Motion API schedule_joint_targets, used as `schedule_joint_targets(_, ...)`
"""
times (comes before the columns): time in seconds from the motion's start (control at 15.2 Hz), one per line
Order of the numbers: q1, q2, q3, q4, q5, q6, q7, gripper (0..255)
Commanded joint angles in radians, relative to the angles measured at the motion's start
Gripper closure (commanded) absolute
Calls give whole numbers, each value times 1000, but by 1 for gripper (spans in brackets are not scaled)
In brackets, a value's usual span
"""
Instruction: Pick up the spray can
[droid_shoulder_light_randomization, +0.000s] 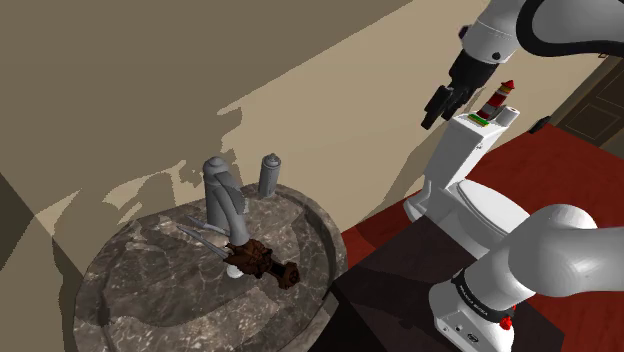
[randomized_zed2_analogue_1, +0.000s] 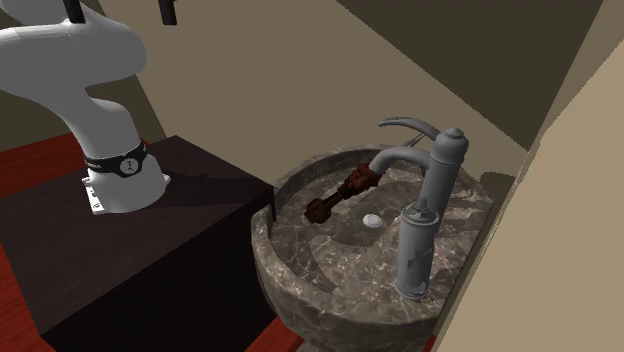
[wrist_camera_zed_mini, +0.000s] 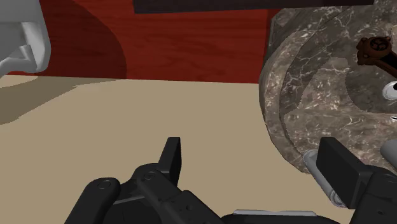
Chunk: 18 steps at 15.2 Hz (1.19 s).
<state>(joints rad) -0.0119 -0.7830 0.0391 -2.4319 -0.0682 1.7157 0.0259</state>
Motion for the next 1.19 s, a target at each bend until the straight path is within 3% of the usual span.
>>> schedule_joint_targets(0.0,0,0,0,0,0,0,0,0)
schedule_joint_targets(0.53,30,259,80,42,37,196,85,0)
schedule_joint_targets(1.12,51,589,162,185,23,360,185,0)
